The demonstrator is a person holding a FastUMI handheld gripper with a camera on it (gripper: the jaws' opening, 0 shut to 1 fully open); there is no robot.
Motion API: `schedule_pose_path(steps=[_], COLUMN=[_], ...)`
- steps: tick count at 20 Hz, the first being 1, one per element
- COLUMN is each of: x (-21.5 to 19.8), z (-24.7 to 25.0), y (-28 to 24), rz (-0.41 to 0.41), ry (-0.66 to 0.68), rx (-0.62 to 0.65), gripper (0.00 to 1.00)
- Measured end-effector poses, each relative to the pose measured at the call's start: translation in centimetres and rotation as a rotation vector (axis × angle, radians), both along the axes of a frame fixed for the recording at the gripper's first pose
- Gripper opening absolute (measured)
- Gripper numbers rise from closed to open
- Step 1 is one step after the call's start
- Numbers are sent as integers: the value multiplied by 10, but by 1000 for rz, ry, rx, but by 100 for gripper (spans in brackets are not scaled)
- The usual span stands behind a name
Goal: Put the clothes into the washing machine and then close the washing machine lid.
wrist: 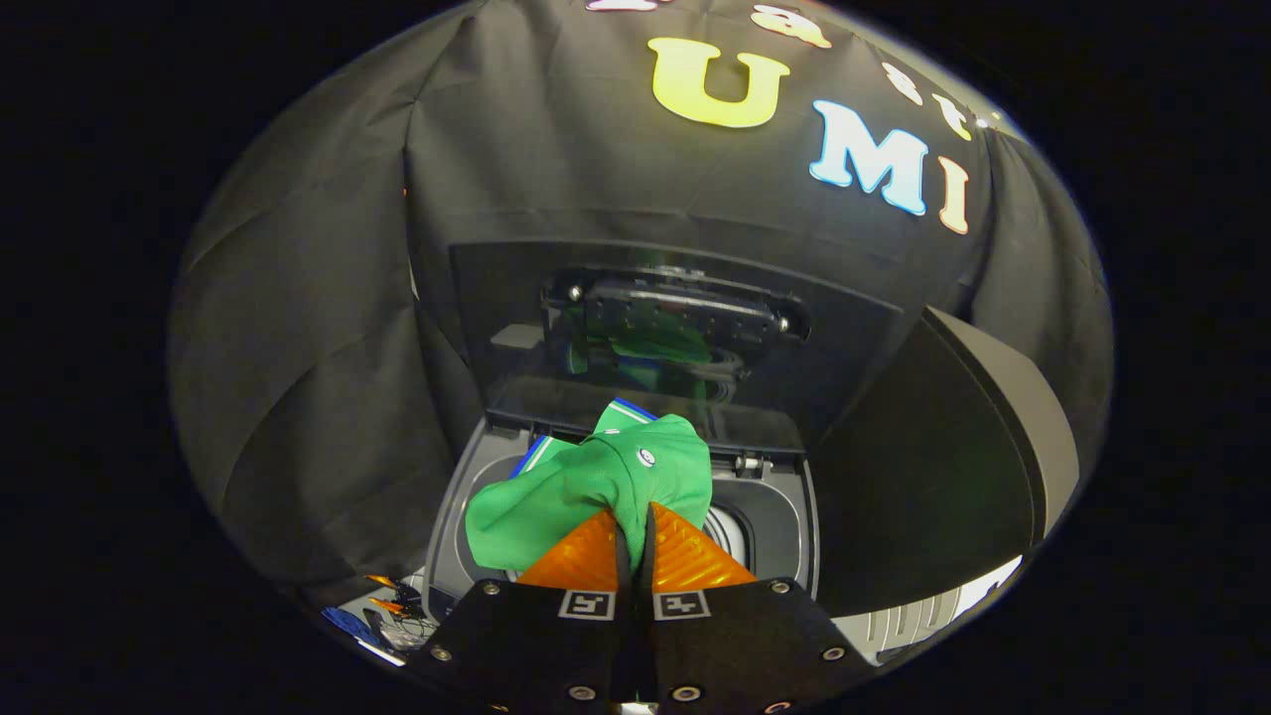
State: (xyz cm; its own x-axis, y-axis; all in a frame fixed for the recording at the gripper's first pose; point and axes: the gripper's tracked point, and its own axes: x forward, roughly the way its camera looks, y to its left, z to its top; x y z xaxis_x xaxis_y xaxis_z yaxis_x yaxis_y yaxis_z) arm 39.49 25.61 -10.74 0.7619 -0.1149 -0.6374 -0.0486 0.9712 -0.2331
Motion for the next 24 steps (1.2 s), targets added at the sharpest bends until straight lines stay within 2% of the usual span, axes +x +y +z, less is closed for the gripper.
schedule_pose_path(steps=[12,24], x=[12,18], z=[-70,-128], y=[-23,-18], rz=[-68,-20], ry=[158,309], rx=[22,15], gripper=[0,0])
